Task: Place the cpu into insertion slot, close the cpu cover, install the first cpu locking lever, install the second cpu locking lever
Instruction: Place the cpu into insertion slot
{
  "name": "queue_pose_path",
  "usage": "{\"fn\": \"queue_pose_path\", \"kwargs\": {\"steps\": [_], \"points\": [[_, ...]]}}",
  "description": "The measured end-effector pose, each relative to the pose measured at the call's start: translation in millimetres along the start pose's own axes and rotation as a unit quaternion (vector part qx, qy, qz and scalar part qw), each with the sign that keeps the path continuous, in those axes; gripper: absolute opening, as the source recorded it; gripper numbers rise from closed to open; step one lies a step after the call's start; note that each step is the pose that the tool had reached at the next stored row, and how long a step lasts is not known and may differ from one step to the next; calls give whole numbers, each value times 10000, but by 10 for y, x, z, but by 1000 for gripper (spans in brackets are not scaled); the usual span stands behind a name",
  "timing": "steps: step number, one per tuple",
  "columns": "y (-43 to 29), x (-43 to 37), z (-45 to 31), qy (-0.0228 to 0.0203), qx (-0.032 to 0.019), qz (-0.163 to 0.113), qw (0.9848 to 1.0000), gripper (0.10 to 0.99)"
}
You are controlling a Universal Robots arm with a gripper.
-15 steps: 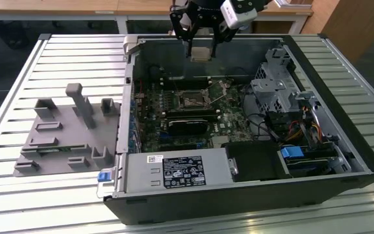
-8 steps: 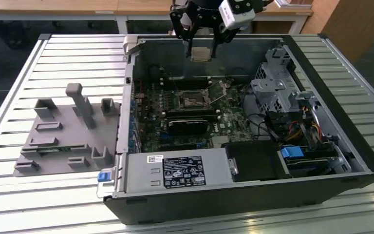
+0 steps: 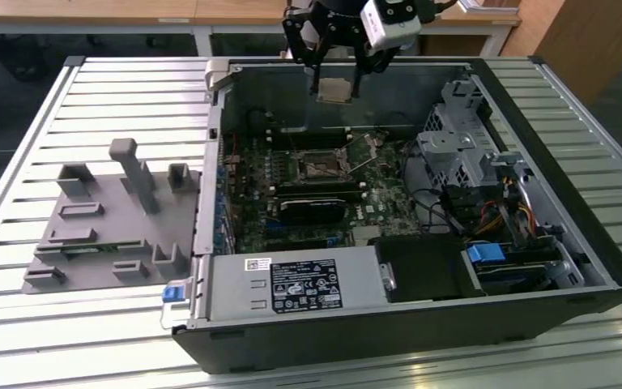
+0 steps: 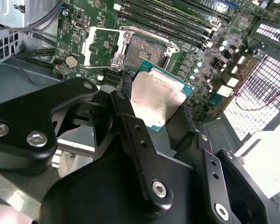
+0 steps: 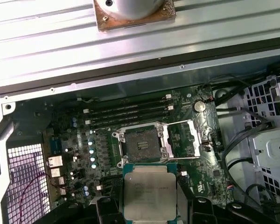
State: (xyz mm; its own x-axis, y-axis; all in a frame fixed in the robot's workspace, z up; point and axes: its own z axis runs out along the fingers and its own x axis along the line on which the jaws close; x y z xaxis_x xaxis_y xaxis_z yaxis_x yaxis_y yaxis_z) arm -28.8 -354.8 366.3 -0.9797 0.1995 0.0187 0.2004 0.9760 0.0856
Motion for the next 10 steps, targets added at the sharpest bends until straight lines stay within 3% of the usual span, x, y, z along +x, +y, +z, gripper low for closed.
{"fn": "queue_pose_path", "kwargs": {"steps": [10], "points": [[0,0,4,-38,8,409,9992,541]]}}
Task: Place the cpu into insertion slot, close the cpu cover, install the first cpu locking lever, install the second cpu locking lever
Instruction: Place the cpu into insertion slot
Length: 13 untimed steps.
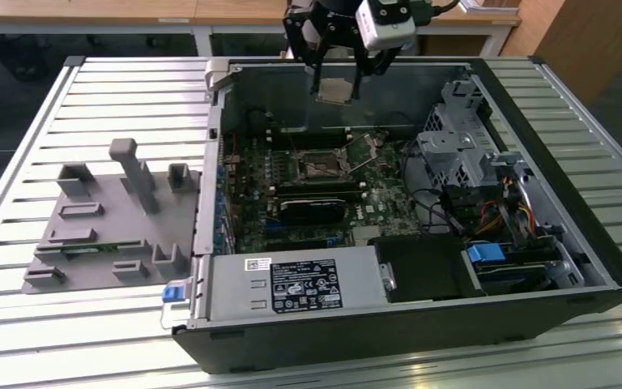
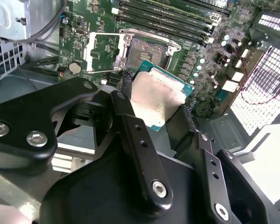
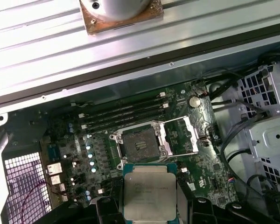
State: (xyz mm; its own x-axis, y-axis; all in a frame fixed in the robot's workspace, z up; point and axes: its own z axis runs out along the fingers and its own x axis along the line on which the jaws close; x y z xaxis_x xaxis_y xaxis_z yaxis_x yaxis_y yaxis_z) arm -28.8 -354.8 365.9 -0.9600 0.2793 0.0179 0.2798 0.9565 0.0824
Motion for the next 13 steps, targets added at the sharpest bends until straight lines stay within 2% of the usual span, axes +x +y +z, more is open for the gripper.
{"fn": "queue_pose_path", "kwargs": {"steps": [13], "points": [[0,0,3,-51,30,484,9988,541]]}}
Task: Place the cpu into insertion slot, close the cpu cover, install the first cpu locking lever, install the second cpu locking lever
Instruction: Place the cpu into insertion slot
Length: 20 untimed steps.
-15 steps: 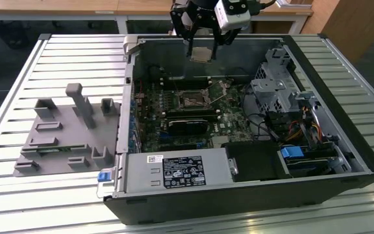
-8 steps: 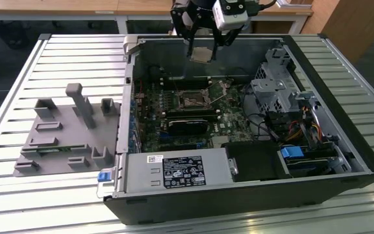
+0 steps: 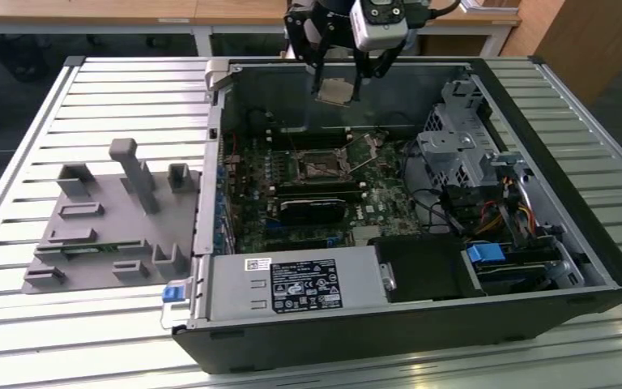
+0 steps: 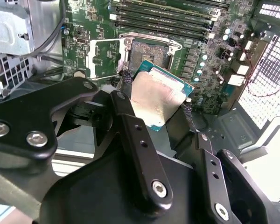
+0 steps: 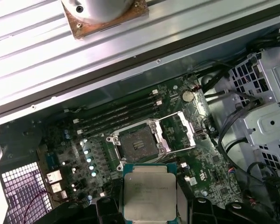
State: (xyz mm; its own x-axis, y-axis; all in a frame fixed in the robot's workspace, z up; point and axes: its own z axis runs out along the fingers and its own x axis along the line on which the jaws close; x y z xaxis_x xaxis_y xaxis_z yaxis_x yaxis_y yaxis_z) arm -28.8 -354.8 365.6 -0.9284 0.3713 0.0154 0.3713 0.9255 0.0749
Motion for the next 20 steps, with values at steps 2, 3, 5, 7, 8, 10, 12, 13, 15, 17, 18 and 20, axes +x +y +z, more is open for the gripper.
{"fn": "queue_pose_path", "kwargs": {"steps": [2,3,5,7,8,10,12,13,15,17,18,20], "points": [[0,0,0,-8,4,72,10000,541],[0,0,1,-11,6,107,9999,541],[0,0,1,-18,10,176,9998,541],[0,0,2,-26,14,249,9997,541],[0,0,2,-30,16,284,9996,541],[0,0,2,-36,19,352,9994,541],[0,0,2,-42,21,418,9991,541],[0,0,3,-46,22,451,9990,541],[0,0,3,-52,24,518,9986,541],[0,0,4,-58,27,582,9983,541],[0,0,4,-61,28,614,9981,541],[0,0,4,-67,30,680,9977,541]]}}
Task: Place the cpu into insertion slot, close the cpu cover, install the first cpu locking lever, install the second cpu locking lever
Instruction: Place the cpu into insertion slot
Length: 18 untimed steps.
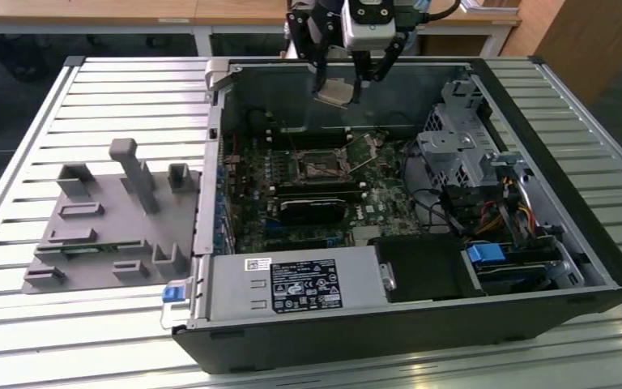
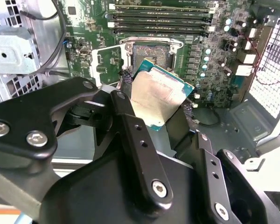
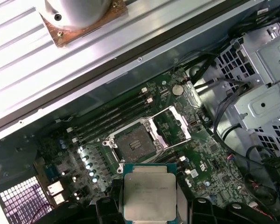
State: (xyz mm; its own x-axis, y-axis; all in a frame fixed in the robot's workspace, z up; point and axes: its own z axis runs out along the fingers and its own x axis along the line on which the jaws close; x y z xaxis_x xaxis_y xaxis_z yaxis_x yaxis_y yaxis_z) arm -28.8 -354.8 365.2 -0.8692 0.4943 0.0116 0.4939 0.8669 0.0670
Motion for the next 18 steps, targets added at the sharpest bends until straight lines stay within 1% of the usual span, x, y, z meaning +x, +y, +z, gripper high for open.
{"fn": "queue_pose_path", "kwargs": {"steps": [10,15,18], "points": [[0,0,2,-31,10,337,9994,541],[0,0,3,-48,18,502,9987,541],[2,1,4,-62,26,635,9980,541]]}}
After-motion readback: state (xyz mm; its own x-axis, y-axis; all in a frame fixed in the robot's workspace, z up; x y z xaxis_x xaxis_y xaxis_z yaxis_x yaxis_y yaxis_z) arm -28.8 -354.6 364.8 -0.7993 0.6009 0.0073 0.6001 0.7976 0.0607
